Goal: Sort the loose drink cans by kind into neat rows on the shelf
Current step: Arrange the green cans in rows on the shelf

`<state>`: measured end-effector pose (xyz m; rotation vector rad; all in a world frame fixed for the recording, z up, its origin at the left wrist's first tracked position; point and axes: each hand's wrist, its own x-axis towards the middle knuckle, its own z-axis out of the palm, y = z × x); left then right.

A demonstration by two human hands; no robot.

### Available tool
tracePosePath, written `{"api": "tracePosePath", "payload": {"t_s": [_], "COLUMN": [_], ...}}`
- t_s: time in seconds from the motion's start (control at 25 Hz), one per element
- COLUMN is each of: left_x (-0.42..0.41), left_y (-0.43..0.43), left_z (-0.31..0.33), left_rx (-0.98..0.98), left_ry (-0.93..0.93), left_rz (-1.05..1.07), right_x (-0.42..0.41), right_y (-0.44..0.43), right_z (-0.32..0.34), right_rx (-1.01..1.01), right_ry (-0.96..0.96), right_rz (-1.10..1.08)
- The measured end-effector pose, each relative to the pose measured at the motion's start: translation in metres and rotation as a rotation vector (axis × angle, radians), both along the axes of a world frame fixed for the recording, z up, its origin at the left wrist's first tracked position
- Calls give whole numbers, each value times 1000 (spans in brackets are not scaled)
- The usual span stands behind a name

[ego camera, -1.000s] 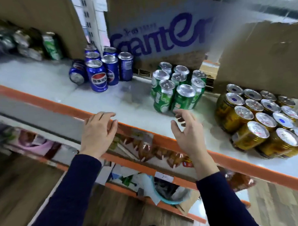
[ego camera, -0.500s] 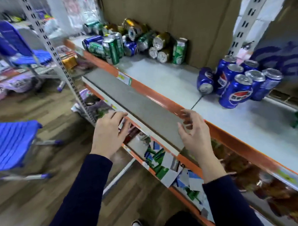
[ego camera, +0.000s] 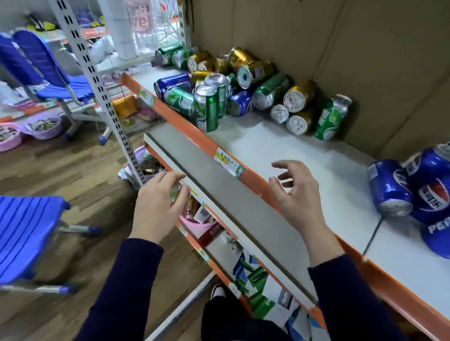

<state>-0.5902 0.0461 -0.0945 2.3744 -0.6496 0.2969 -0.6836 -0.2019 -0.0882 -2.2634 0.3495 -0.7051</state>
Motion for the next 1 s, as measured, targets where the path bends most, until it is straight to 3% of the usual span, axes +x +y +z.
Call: {"api": "tracePosePath", "payload": {"t_s": [0.28, 0.56, 0.72, 1.0], "left_x": [131, 222, 283, 333], "left_y": [-50, -49, -57, -103], "left_z": [25, 19, 23, 37], "left_rx": [-56, -89, -89, -93], "left_ry": [-58, -23, -13, 62], "left_rz": [-14, -45, -161, -520], "right_x": [131, 218, 258, 253], "right_y": [-34, -1, 34, 48], "right_z": [20, 17, 6, 7], "right_rx": [33, 113, 66, 177], "right_ry": [-7, 58, 164, 49], "right_rz": [37, 140, 13, -328]}}
